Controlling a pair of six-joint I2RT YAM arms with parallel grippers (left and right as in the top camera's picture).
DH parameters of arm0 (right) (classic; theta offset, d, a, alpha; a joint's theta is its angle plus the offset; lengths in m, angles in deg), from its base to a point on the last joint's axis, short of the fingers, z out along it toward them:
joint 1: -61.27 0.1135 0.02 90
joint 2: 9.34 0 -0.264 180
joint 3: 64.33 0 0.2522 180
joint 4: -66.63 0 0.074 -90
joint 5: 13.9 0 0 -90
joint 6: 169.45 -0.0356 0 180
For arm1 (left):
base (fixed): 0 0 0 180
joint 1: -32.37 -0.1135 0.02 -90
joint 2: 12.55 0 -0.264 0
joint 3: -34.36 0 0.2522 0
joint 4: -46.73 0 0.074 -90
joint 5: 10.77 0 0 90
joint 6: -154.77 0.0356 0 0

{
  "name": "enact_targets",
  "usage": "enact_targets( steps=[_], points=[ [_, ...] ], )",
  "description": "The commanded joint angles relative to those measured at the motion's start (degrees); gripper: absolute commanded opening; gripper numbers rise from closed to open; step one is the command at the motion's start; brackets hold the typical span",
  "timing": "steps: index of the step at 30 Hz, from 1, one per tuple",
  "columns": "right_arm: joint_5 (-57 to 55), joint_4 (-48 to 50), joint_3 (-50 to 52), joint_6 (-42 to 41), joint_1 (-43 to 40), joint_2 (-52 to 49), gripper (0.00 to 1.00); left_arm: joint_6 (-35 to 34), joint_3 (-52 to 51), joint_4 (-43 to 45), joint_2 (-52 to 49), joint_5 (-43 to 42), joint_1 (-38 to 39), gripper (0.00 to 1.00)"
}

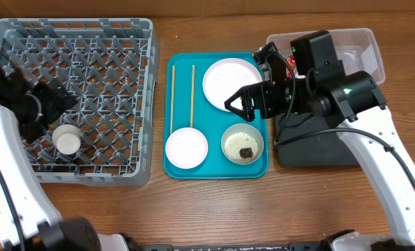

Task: Sort waste into correct bins and load items into the dishwasher
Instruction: 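Grasp the rice bowl rim with the right gripper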

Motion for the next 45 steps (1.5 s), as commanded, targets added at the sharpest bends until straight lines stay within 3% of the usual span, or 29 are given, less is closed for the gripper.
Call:
enact_targets(
  steps=[1,8,14,19,22,29,32,39,45],
  points=[
    [-10.0,-0.1,-0.5,-8.4,2.6,-0.8,0.8,3.1,1.8,-0.3,6.4,-1.0,4.3,0.86],
    [-19.7,-1.2,-0.5,-18.5,8.4,-7.7,0.58,2.6,1.8,-0.7,17.1,-1.1,8.0,0.82],
    [-22.3,-2.4,-0.5,-20.7,14.1,-19.2,0.49,5.3,1.8,-3.8,23.3,-3.7,8.0,0.93],
    [-24.1,-2.9,-0.5,-21.9,15.9,-27.7,0.41,15.4,1.8,-7.8,24.4,-16.2,8.0,0.92],
    [-24.0,-2.8,-0.5,-21.9,16.3,-31.2,0.31,16.0,1.8,-9.5,24.3,-16.9,8.0,0.93],
    [-24.7,-1.7,-0.5,-22.2,16.2,-33.9,0.22,15.9,1.8,-9.6,23.9,-16.7,8.0,0.98],
    [-24.9,-1.9,-0.5,-22.1,16.2,-33.9,0.05,15.9,1.8,-9.6,23.8,-16.7,8.0,1.0],
    [-26.0,-4.4,-1.5,-22.1,15.8,-31.8,0.04,15.9,1.8,-9.6,23.8,-16.7,8.0,1.0],
    [-24.2,-4.7,-2.1,-22.1,12.5,-22.9,0.04,16.0,1.8,-9.6,23.8,-15.9,8.0,1.0]
  ],
)
